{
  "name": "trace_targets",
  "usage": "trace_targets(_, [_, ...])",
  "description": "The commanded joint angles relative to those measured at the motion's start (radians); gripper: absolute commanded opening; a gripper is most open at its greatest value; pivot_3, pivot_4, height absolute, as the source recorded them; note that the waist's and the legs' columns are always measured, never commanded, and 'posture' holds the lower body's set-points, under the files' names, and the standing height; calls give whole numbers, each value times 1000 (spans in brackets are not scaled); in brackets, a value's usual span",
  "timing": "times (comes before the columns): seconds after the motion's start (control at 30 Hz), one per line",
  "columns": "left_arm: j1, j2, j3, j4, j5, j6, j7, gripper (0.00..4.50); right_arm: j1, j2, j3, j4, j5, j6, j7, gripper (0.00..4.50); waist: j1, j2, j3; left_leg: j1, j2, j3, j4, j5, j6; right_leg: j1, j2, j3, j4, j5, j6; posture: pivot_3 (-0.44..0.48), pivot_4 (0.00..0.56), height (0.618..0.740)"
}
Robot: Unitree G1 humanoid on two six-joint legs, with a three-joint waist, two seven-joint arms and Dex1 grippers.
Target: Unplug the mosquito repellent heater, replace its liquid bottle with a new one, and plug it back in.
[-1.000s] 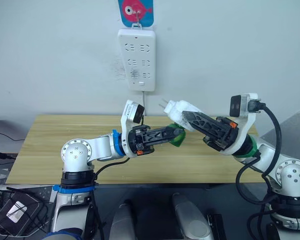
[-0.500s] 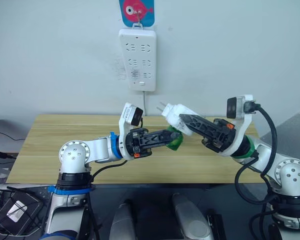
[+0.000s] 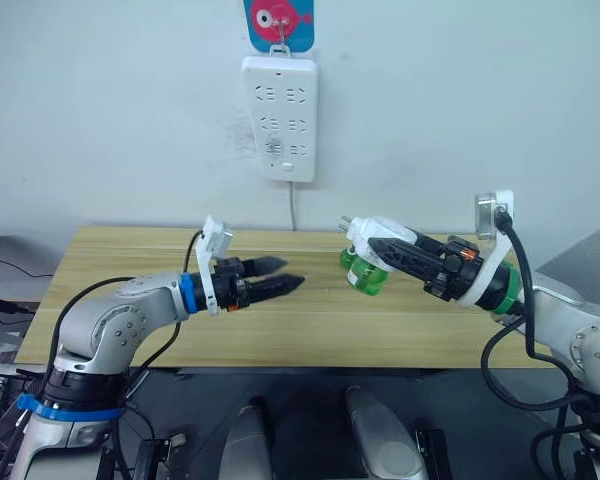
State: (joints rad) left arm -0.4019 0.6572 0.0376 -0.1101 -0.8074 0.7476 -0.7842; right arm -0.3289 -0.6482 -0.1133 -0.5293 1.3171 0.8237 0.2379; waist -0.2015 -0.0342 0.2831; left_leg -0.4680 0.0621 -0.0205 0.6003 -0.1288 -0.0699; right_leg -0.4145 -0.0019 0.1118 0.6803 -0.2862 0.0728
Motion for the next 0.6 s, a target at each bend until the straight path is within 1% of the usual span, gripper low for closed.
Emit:
trace_targets(0.03, [-85, 5, 29, 113, 187, -238, 7, 3850, -19, -38, 44, -78, -249, -78, 13, 2954, 8, 0, 0, -1, 0, 0, 0, 0, 0, -1, 0, 0, 0, 0, 0, -281, 276, 724])
trace_targets(0.07, [-117, 1, 22, 164, 235, -298, 3, 3850, -23, -34, 58, -84, -300, -95, 10, 2954, 8, 0, 0, -1, 0, 1, 0, 0, 0, -2, 0, 1, 0, 0, 1, -283, 276, 724])
trace_targets(0.17, [-228, -31, 30, 319, 320, -425, 13, 3850, -40, -20, 103, -93, -410, -118, 14, 2954, 11, 0, 0, -2, 0, 3, -3, 0, 0, -4, 0, 2, 0, 1, 2, -289, 281, 724])
trace_targets(0.27, [-344, -73, 34, 458, 368, -526, -3, 3850, -54, 5, 139, -97, -482, -125, 18, 2954, 14, -1, 0, -3, 0, 3, -4, 0, 0, -5, 0, 2, 1, 1, 2, -288, 285, 724])
trace_targets(0.37, [-434, -112, 31, 566, 401, -589, -23, 3850, -66, 35, 153, -107, -517, -122, 24, 2954, 14, -1, 0, -3, 0, 3, -6, 0, 0, -6, 0, 2, 1, 1, 3, -290, 286, 724])
trace_targets(0.47, [-507, -152, 24, 652, 413, -614, -67, 3850, -78, 51, 164, -122, -541, -116, 43, 2954, 14, -1, 0, -2, 0, 3, -6, 0, 0, -6, 0, 2, 1, 1, 3, -296, 287, 724])
trace_targets(0.6, [-558, -178, 30, 736, 441, -660, -87, 3850, -78, 66, 163, -135, -549, -105, 61, 2954, 11, -1, 0, -2, 0, 3, -6, 0, 0, -5, 1, 2, 2, 1, 3, -304, 287, 724])
